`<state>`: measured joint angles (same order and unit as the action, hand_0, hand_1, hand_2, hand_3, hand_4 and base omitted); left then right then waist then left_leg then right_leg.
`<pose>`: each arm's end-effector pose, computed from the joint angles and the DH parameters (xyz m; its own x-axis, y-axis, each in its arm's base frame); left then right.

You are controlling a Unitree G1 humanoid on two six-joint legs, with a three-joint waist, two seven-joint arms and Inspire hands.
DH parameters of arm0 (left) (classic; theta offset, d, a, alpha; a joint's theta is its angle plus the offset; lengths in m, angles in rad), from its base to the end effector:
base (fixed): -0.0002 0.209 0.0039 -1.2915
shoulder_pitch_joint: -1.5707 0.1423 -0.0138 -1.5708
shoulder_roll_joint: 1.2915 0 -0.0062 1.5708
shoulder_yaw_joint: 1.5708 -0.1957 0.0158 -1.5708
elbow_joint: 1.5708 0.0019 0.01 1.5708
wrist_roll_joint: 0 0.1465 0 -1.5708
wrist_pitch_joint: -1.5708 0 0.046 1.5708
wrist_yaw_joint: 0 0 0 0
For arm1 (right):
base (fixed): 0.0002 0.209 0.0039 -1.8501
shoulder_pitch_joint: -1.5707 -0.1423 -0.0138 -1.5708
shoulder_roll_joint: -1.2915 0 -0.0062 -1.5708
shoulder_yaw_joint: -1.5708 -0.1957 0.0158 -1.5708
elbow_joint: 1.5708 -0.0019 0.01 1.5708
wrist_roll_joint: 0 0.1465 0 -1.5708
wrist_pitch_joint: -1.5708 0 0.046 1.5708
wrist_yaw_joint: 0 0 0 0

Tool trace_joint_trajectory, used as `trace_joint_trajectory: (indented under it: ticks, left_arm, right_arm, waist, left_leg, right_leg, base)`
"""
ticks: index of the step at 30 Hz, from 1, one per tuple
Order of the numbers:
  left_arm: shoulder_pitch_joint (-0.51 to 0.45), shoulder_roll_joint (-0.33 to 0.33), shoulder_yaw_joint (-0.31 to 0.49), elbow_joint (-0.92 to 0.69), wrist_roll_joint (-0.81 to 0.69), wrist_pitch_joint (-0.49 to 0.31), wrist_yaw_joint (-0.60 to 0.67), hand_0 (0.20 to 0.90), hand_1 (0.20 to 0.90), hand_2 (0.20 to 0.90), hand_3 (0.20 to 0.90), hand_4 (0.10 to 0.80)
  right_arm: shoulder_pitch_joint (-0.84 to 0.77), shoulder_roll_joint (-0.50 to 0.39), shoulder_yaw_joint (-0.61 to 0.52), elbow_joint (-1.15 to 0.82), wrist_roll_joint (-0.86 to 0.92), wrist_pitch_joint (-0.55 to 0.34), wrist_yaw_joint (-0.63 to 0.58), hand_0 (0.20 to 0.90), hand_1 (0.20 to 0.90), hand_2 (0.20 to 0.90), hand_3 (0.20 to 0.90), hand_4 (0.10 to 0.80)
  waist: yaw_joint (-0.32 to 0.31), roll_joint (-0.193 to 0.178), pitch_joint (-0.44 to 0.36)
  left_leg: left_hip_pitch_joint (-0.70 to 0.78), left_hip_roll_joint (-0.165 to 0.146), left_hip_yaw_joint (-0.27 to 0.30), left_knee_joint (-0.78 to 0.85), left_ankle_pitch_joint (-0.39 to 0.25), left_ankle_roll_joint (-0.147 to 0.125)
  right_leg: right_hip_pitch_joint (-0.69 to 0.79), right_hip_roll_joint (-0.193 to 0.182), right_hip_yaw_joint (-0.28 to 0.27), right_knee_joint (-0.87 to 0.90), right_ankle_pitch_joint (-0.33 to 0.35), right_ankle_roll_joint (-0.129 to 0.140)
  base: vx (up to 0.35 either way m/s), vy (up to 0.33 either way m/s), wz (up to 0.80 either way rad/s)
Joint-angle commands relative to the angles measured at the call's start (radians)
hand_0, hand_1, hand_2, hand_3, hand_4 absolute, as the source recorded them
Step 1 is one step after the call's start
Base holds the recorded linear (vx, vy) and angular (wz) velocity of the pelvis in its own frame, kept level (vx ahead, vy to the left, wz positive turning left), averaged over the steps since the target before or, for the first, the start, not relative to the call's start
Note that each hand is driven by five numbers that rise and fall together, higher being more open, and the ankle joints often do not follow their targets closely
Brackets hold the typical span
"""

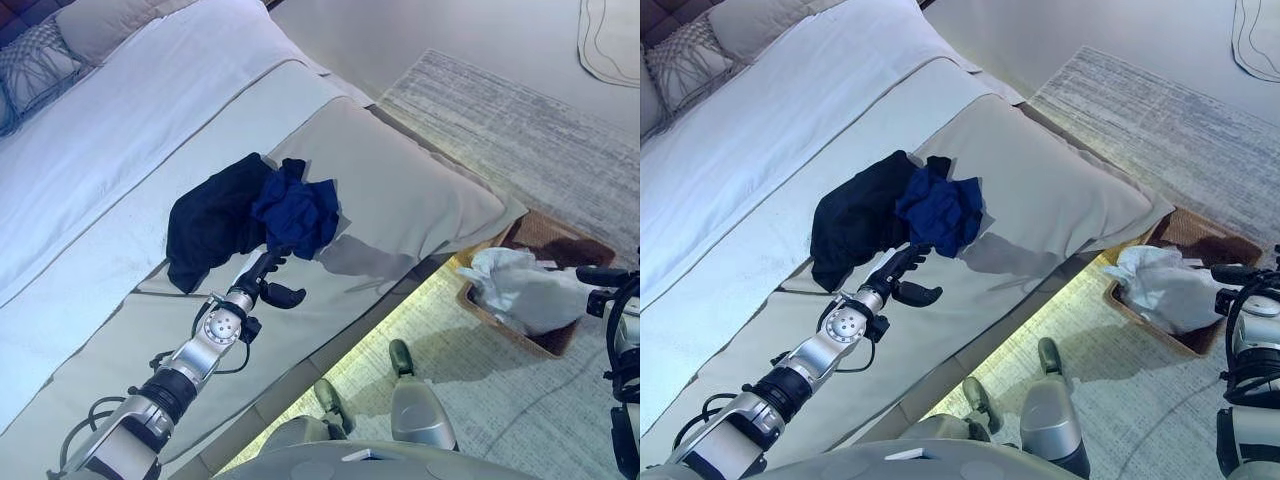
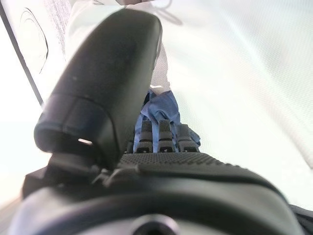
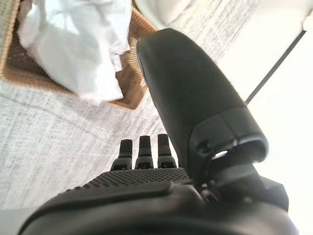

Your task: Pick up the clothes from the bed and place them into the basket

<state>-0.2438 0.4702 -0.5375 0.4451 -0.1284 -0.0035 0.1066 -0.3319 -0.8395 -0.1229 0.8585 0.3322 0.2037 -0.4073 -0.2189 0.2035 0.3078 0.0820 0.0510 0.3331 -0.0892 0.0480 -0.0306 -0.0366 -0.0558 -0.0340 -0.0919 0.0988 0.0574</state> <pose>0.2348 0.1800 -0.0147 0.9174 -0.1872 -0.3511 0.3384 0.8314 0.4409 0.2214 -0.4012 0.0699 0.4801 -0.8553 -0.1950 0.6856 0.5045 -0.5248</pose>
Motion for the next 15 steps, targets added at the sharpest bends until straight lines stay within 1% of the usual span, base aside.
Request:
trace_joint_trajectory:
  ticks: [1, 3, 10, 13, 15]
  left_arm:
    - [-0.033, 0.044, 0.003, -0.038, -0.021, -0.075, 0.006, 0.900, 0.900, 0.900, 0.900, 0.800]
    - [-0.028, 0.043, 0.003, -0.037, -0.021, -0.077, 0.006, 0.900, 0.900, 0.900, 0.900, 0.800]
    - [-0.020, 0.029, 0.006, -0.033, -0.024, -0.075, 0.018, 0.900, 0.900, 0.900, 0.900, 0.800]
    - [-0.017, 0.026, 0.010, -0.032, -0.024, -0.072, 0.023, 0.900, 0.900, 0.900, 0.900, 0.800]
    - [-0.017, 0.022, 0.018, -0.034, -0.023, -0.068, 0.026, 0.900, 0.900, 0.900, 0.900, 0.800]
  right_arm:
    - [-0.055, -0.092, -0.008, -0.038, -0.071, -0.109, -0.033, 0.900, 0.900, 0.900, 0.900, 0.800]
    - [-0.055, -0.095, -0.008, -0.057, -0.087, -0.099, -0.025, 0.900, 0.900, 0.900, 0.900, 0.800]
    - [-0.037, -0.088, -0.002, -0.088, -0.100, -0.119, 0.010, 0.900, 0.900, 0.900, 0.900, 0.800]
    - [-0.030, -0.079, 0.003, -0.111, -0.097, -0.117, 0.028, 0.900, 0.900, 0.900, 0.900, 0.800]
    - [-0.029, -0.065, 0.018, -0.153, -0.090, -0.124, 0.046, 0.900, 0.900, 0.900, 0.900, 0.800]
  waist:
    - [0.013, -0.070, -0.096]
    - [0.013, -0.071, -0.099]
    - [0.017, -0.078, -0.109]
    - [0.024, -0.084, -0.113]
    - [0.042, -0.097, -0.116]
  left_leg:
    - [0.020, 0.036, -0.027, 0.007, -0.049, -0.059]
    - [0.020, 0.035, -0.027, 0.007, -0.049, -0.059]
    - [0.025, 0.036, -0.029, 0.005, -0.047, -0.059]
    - [0.027, 0.034, -0.035, 0.003, -0.046, -0.057]
    - [0.027, 0.029, -0.049, 0.003, -0.044, -0.053]
  right_leg:
    - [0.013, 0.020, 0.022, 0.014, -0.035, 0.024]
    - [0.014, 0.021, 0.023, 0.014, -0.037, 0.023]
    - [0.025, 0.020, 0.016, 0.013, -0.039, 0.021]
    - [0.033, 0.018, 0.006, 0.014, -0.040, 0.020]
    - [0.044, 0.013, -0.010, 0.018, -0.043, 0.017]
  base:
    - [0.000, 0.000, 0.00]
    - [0.000, 0.000, 0.00]
    - [-0.005, 0.021, 0.00]
    - [0.003, 0.018, 0.04]
    - [-0.007, 0.034, 0.05]
